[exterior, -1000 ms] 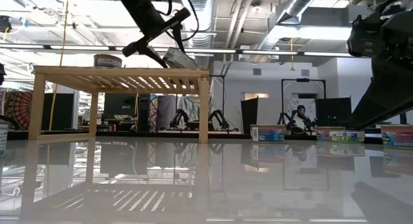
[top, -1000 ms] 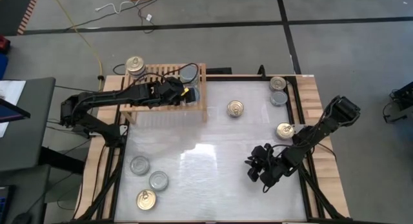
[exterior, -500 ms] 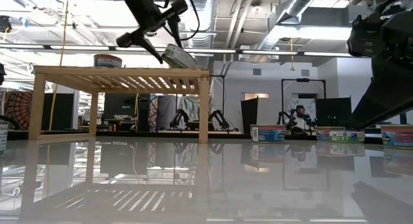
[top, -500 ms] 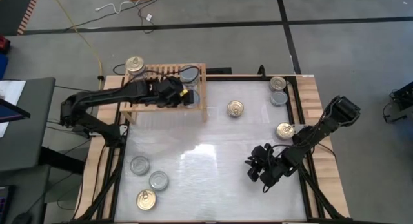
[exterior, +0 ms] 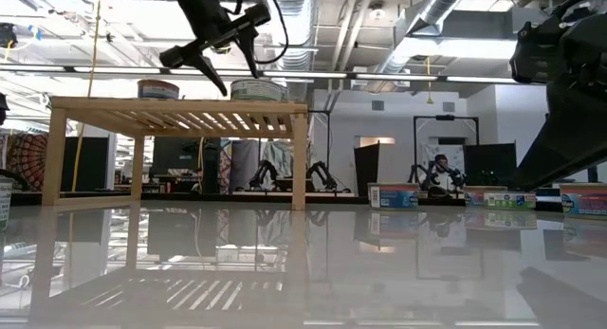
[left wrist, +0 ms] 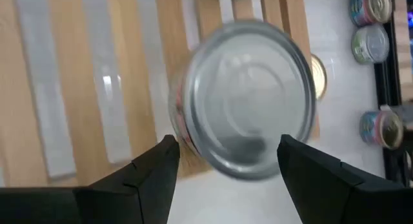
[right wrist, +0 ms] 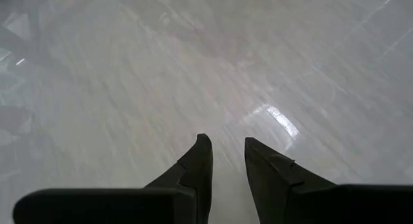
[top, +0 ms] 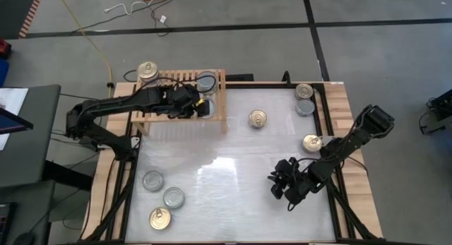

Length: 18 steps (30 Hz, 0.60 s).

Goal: Stack canned seafood by type on shelf
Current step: Put the green tuna can aligned with the other green tuna can on the shelf

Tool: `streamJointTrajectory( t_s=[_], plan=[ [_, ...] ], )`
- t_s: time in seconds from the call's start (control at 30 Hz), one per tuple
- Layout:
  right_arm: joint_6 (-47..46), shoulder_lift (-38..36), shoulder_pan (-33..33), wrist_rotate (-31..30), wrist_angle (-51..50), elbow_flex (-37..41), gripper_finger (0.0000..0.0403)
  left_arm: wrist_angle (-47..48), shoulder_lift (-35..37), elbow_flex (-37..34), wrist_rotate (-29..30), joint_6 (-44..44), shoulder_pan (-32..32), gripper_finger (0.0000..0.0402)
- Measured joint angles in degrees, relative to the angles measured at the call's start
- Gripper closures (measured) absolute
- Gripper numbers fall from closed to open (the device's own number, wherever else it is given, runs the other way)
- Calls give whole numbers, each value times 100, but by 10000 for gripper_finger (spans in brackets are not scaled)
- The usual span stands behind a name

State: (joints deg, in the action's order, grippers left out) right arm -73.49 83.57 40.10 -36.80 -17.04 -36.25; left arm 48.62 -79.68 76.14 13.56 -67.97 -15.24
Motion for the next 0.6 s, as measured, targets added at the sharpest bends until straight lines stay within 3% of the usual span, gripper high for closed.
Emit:
streamJointTrajectory(
  t_s=[0.6],
  plan=[
    [2, 0, 0, -1, -4, 0, 284, -516, -7, 0, 122, 212, 0, 150]
  ],
)
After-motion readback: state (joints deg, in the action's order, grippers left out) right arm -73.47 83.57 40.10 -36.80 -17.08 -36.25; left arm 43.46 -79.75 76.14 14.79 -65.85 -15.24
